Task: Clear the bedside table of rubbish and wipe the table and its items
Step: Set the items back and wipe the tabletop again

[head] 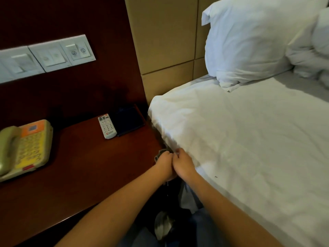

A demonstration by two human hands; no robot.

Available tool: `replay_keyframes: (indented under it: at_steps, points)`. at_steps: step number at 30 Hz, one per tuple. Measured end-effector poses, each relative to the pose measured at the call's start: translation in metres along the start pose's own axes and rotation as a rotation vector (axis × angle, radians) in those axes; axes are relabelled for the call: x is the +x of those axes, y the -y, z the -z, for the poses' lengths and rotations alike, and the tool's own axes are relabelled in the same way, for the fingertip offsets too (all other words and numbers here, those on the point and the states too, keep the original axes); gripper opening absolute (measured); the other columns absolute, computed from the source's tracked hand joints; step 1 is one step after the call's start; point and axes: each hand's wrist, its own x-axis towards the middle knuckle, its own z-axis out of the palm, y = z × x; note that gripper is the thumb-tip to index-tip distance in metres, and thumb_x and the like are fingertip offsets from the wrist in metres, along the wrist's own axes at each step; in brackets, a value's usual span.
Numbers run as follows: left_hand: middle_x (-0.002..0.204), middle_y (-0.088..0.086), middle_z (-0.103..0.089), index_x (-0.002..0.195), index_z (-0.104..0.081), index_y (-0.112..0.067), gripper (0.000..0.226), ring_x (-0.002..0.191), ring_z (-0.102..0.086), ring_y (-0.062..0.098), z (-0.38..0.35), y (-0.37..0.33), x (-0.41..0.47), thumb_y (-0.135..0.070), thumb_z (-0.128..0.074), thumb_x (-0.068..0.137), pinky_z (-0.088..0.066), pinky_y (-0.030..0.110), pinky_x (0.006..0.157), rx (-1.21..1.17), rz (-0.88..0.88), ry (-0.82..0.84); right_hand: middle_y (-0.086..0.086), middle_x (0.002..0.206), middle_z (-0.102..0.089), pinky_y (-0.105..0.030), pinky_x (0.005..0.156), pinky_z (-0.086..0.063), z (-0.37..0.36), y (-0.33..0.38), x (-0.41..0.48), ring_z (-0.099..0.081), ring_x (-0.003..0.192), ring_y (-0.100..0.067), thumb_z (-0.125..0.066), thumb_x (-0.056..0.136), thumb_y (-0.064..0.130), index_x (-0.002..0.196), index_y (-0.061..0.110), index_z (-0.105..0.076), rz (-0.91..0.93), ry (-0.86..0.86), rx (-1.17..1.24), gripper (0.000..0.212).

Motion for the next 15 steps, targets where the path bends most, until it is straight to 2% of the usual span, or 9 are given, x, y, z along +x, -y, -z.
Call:
replay_keyframes:
  at_steps: [2,3,5,6,8,10,13,15]
  points:
    - [0.149,0.01,-0.034,0.144,-0.034,-0.009,0.062,0.139,-0.026,0.026,-0.006,0.021,-0.002,-0.044,-0.044,0.094,-0.011,0.035,0.116,-0.041,-0.071,-0.135,-0.017,0.14,-0.047,-0.031,0.101,-0.035,-0.001,0.0,-0.007,-0.046,0.126,-0.03,-0.03,0.104,0.025,0.135,0.007,-0.045,-0.061,0.014,0.221,0.04]
    - [0.153,0.009,-0.028,0.145,-0.031,-0.008,0.069,0.142,-0.019,0.026,-0.008,0.03,-0.004,-0.046,-0.05,0.09,-0.008,0.036,0.117,0.021,-0.138,-0.183,-0.014,0.145,-0.042,-0.029,0.104,-0.031,0.0,0.003,-0.009,-0.042,0.131,-0.027,-0.028,0.104,0.026,0.139,0.008,-0.042,-0.062,0.021,0.327,0.042]
    - [0.158,0.006,-0.011,0.15,-0.019,-0.009,0.081,0.147,-0.004,0.024,-0.012,0.043,-0.014,-0.043,-0.057,0.087,-0.004,0.037,0.119,-0.02,-0.192,-0.195,-0.008,0.149,-0.036,-0.024,0.105,-0.027,-0.002,0.009,-0.013,-0.036,0.136,-0.023,-0.026,0.105,0.027,0.145,0.01,-0.034,-0.056,0.063,0.439,0.044]
    - [0.159,0.002,-0.005,0.151,-0.013,-0.011,0.085,0.147,0.0,0.023,-0.013,0.047,-0.022,-0.041,-0.059,0.086,-0.005,0.036,0.119,-0.116,-0.195,-0.193,-0.009,0.15,-0.036,-0.023,0.104,-0.027,-0.005,0.012,-0.014,-0.036,0.136,-0.022,-0.026,0.105,0.027,0.145,0.011,-0.033,-0.045,0.093,0.448,0.044]
    - [0.159,-0.004,0.001,0.152,-0.007,-0.015,0.086,0.147,-0.002,0.017,-0.012,0.056,-0.035,-0.034,-0.06,0.087,-0.013,0.029,0.117,-0.404,-0.178,-0.209,-0.011,0.148,-0.039,-0.026,0.105,-0.03,-0.015,0.012,-0.011,-0.039,0.134,-0.024,-0.028,0.105,0.029,0.145,0.009,-0.033,-0.014,0.151,0.341,0.046]
    - [0.158,-0.007,-0.002,0.151,-0.017,-0.017,0.073,0.146,-0.01,0.014,-0.008,0.073,-0.047,-0.03,-0.055,0.091,-0.02,0.023,0.112,-0.607,-0.137,-0.286,-0.013,0.146,-0.041,-0.03,0.103,-0.036,-0.023,0.008,-0.004,-0.044,0.13,-0.027,-0.032,0.103,0.035,0.149,0.01,-0.025,-0.006,0.232,0.101,0.053]
    - [0.155,-0.004,-0.019,0.143,-0.037,-0.019,0.051,0.142,-0.021,0.014,-0.004,0.114,-0.055,-0.034,-0.048,0.096,-0.023,0.029,0.113,-0.563,0.029,-0.482,-0.016,0.142,-0.044,-0.031,0.08,-0.045,-0.024,0.008,0.011,-0.055,0.11,-0.027,-0.036,0.101,0.04,0.151,0.008,-0.001,-0.046,0.393,-0.148,0.069]
    - [0.152,0.0,-0.029,0.139,-0.042,-0.018,0.044,0.14,-0.027,0.016,0.001,0.14,-0.053,-0.032,-0.045,0.097,-0.026,0.035,0.114,-0.563,0.17,-0.534,-0.019,0.138,-0.046,-0.032,0.07,-0.043,-0.023,0.014,0.021,-0.056,0.101,-0.029,-0.033,0.102,0.041,0.15,0.004,0.004,-0.047,0.411,-0.245,0.071]
